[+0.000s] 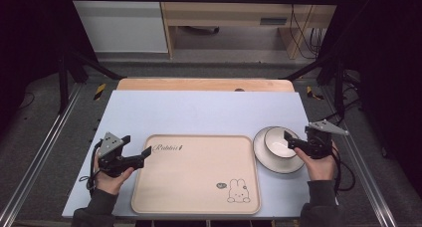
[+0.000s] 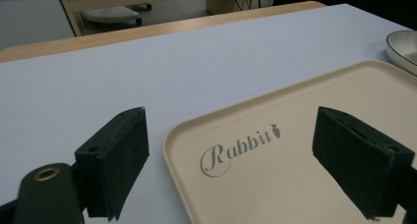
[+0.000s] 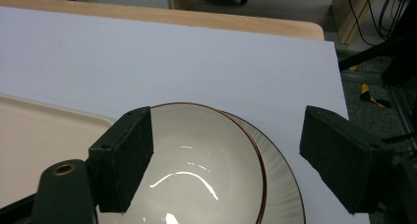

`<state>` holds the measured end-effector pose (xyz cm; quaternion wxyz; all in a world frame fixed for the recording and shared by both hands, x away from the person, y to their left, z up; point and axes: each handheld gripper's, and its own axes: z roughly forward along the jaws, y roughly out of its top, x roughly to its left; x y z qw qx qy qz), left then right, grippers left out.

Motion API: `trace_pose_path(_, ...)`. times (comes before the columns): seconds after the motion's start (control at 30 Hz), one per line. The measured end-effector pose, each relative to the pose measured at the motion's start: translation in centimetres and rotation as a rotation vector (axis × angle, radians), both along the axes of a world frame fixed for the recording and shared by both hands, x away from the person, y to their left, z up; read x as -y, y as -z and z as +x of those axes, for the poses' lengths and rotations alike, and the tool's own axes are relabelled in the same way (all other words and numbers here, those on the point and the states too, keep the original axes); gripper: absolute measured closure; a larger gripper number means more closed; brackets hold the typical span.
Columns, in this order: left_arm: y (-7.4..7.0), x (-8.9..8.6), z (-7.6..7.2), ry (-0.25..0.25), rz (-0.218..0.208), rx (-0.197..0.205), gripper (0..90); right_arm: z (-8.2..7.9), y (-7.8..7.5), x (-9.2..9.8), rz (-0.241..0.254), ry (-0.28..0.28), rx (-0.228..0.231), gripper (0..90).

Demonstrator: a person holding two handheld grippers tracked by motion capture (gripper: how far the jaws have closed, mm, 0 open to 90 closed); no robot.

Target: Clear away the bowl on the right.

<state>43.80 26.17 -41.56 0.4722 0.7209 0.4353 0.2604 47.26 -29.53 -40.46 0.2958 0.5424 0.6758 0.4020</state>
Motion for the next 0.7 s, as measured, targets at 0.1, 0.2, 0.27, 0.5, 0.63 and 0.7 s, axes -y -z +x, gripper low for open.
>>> trace_pose_path(0.1, 0.0, 0.0, 0.0, 0.002, 0.002, -0.001, 13.6, 0.2, 0.3, 0.2, -0.014, 0.004, -0.018, 22.1)
trace_pose_path(0.2, 0.1, 0.1, 0.0, 0.005, 0.009, -0.004, 13.7, 0.4, 0.5, 0.3, -0.015, 0.010, -0.037, 23.6)
trace_pose_path(0.27, 0.2, 0.1, 0.0, 0.006, 0.010, -0.002, 13.8, 0.5, 0.7, 0.4, -0.025, 0.009, -0.048, 24.4)
trace_pose_path(0.5, 0.2, 0.2, -0.1, 0.007, 0.012, -0.002, 14.0, 1.0, 1.3, 0.5, -0.046, 0.012, -0.090, 29.3)
trace_pose_path(0.63, 0.2, 0.2, 0.0, 0.009, 0.015, -0.004, 14.1, 1.1, 1.6, 0.8, -0.039, 0.027, -0.119, 33.1)
trace_pose_path(0.7, 0.2, 0.3, 0.0, 0.010, 0.016, -0.004, 14.2, 1.2, 1.7, 0.8, -0.040, 0.033, -0.138, 34.9)
